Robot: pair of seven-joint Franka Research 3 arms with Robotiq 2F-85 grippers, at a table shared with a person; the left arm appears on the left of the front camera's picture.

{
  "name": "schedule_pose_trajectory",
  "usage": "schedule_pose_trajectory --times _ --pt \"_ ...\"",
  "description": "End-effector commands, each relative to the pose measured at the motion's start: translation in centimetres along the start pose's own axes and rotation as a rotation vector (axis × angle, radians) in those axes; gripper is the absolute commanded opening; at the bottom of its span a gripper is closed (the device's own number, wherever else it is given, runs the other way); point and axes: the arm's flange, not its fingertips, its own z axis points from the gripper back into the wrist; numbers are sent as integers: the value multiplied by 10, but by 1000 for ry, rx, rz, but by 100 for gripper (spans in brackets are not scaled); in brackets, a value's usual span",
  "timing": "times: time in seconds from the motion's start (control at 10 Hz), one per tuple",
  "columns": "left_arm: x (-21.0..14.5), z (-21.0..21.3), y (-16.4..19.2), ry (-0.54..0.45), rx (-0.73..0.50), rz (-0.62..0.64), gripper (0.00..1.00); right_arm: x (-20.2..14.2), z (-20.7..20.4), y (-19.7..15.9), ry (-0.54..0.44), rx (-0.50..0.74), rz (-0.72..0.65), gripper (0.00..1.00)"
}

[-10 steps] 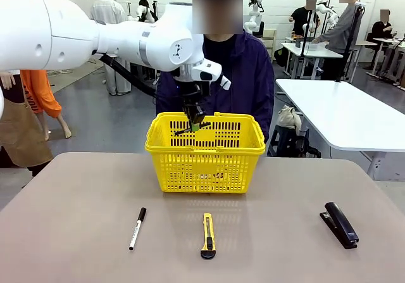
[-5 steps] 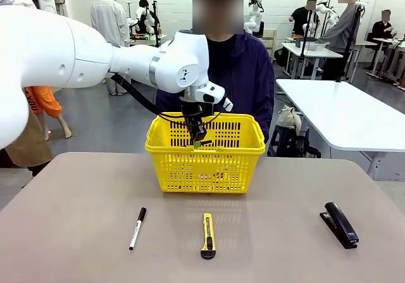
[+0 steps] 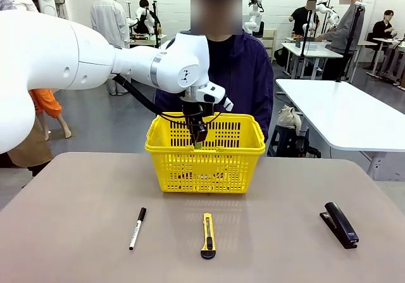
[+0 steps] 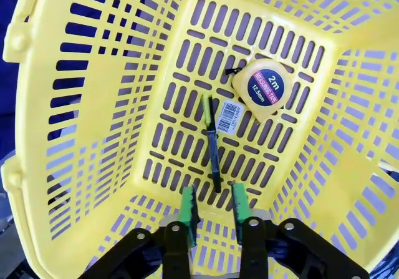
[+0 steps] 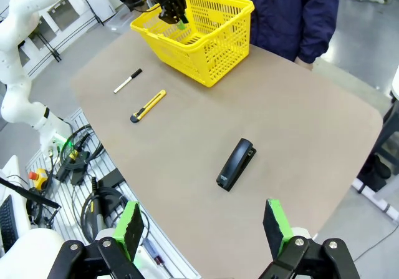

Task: Place the items the person wants into the basket.
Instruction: Pick up the item the person points to and place it in the Market Basket.

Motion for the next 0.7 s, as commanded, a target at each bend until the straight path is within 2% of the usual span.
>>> schedule_pose_trajectory --times 0.0,0.1,0.2,0.3,0.5,0.6 --pt "4 6 2 9 -1 -23 74 2 0 -1 -33 16 11 100" --pt "4 8 2 9 1 -27 100 2 0 -1 -33 16 11 100" --pt "4 10 3 10 3 -33 94 2 0 -1 -33 16 11 100" --pt "4 10 0 9 6 -28 100 2 0 -1 -33 16 11 100" --pt "4 13 2 21 12 -24 100 2 0 -1 -33 16 11 100" --pt "4 13 1 19 9 -21 90 2 0 -1 -33 16 11 100"
